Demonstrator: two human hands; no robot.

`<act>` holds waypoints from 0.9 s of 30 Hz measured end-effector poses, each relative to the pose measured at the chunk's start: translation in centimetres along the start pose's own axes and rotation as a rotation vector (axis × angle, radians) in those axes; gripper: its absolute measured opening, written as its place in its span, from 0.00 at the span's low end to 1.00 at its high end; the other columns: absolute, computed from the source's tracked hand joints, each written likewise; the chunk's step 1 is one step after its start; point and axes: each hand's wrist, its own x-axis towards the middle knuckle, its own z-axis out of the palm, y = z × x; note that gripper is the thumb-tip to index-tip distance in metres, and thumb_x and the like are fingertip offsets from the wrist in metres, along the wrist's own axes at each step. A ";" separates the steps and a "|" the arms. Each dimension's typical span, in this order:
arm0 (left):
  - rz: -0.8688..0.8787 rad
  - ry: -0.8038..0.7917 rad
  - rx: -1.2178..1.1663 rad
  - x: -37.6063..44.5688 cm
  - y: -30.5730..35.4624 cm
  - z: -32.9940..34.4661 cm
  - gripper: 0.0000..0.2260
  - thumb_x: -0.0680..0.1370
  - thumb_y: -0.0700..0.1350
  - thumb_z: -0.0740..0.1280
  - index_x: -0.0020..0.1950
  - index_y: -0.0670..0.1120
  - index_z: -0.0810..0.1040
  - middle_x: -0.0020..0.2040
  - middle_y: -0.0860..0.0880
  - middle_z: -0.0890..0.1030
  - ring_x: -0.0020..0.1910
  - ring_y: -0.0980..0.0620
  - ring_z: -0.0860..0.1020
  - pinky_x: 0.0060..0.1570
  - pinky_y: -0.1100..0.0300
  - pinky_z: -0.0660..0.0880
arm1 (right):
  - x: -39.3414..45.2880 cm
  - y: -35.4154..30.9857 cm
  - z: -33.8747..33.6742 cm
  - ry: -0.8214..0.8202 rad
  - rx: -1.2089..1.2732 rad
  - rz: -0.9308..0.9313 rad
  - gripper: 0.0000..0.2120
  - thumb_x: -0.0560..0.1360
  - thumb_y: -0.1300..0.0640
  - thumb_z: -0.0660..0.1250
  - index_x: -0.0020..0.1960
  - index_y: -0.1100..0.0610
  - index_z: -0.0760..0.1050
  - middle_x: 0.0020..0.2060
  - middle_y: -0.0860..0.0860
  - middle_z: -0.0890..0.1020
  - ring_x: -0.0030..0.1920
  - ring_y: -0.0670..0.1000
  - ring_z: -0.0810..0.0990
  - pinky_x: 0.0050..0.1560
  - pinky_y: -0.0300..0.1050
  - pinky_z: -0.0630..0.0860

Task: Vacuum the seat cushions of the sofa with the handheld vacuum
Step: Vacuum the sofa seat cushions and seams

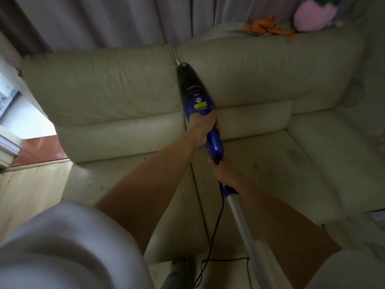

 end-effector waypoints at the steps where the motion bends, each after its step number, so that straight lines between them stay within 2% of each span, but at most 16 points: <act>1: -0.010 -0.005 0.006 -0.2 -0.4 0.2 0.08 0.78 0.37 0.64 0.38 0.41 0.71 0.27 0.46 0.73 0.22 0.52 0.71 0.26 0.60 0.73 | -0.3 0.4 0.0 -0.001 -0.004 0.007 0.21 0.80 0.42 0.55 0.34 0.54 0.65 0.27 0.50 0.69 0.26 0.48 0.67 0.30 0.41 0.65; 12: -0.107 0.028 0.045 -1.2 -3.4 1.3 0.07 0.76 0.36 0.65 0.40 0.41 0.71 0.26 0.47 0.74 0.19 0.53 0.71 0.26 0.59 0.73 | -1.8 3.4 0.6 -0.096 -0.019 0.043 0.20 0.80 0.43 0.55 0.36 0.55 0.66 0.27 0.50 0.68 0.27 0.47 0.67 0.29 0.40 0.63; 18: -0.100 0.068 0.119 -1.0 -4.7 2.1 0.05 0.76 0.37 0.66 0.41 0.41 0.71 0.27 0.46 0.74 0.19 0.53 0.72 0.27 0.58 0.74 | -2.1 4.3 0.8 -0.164 0.051 0.053 0.17 0.80 0.44 0.55 0.44 0.57 0.70 0.28 0.51 0.69 0.28 0.48 0.68 0.31 0.40 0.65; 24: -0.107 0.077 0.113 -1.1 -6.1 1.7 0.07 0.75 0.36 0.65 0.38 0.41 0.71 0.27 0.46 0.74 0.21 0.52 0.72 0.28 0.59 0.74 | -2.4 5.3 1.7 -0.159 0.042 0.094 0.17 0.80 0.43 0.55 0.43 0.56 0.69 0.29 0.51 0.70 0.28 0.48 0.69 0.30 0.40 0.66; 27: -0.145 0.095 0.090 -1.2 -7.8 0.9 0.08 0.76 0.37 0.65 0.37 0.41 0.70 0.25 0.46 0.73 0.19 0.52 0.71 0.27 0.59 0.74 | -3.0 6.2 2.6 -0.177 -0.009 0.128 0.19 0.80 0.43 0.55 0.38 0.56 0.66 0.28 0.51 0.69 0.27 0.49 0.68 0.29 0.40 0.65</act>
